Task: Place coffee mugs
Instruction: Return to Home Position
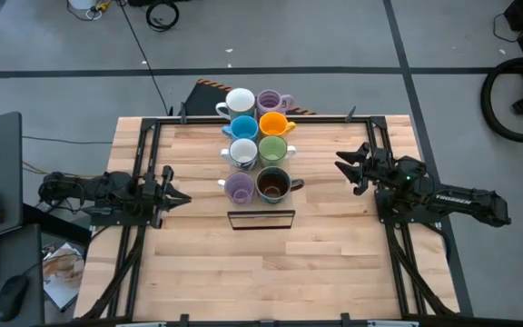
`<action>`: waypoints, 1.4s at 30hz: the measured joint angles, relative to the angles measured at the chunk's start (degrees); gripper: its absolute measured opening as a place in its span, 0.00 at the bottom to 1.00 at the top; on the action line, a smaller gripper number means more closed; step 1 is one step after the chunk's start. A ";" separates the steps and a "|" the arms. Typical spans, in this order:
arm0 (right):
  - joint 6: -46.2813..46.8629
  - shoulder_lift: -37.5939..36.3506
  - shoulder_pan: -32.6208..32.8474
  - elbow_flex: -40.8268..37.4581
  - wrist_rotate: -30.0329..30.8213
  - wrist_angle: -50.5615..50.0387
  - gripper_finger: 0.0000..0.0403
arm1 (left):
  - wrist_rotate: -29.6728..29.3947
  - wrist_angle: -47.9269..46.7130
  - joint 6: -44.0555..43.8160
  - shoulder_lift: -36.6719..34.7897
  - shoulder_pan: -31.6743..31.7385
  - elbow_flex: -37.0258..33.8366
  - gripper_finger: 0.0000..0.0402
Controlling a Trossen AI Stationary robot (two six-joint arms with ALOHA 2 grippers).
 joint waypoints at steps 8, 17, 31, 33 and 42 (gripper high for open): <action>0.00 0.00 -0.01 0.00 0.00 -0.01 0.49 | -0.40 0.04 0.01 1.79 -2.28 0.11 0.09; 0.00 0.00 -0.02 0.02 0.00 -0.03 0.49 | -0.50 -0.02 0.02 2.38 -2.97 0.11 0.09; 0.02 0.00 -0.01 0.02 -0.02 -0.01 0.49 | -0.50 0.00 0.02 2.38 -2.97 0.09 0.09; 0.01 0.00 -0.01 0.02 -0.02 -0.01 0.49 | -0.50 0.00 0.04 2.38 -2.97 0.09 0.09; 0.02 0.00 -0.02 0.02 -0.02 -0.01 0.49 | -0.50 0.00 0.04 2.38 -2.97 0.04 0.09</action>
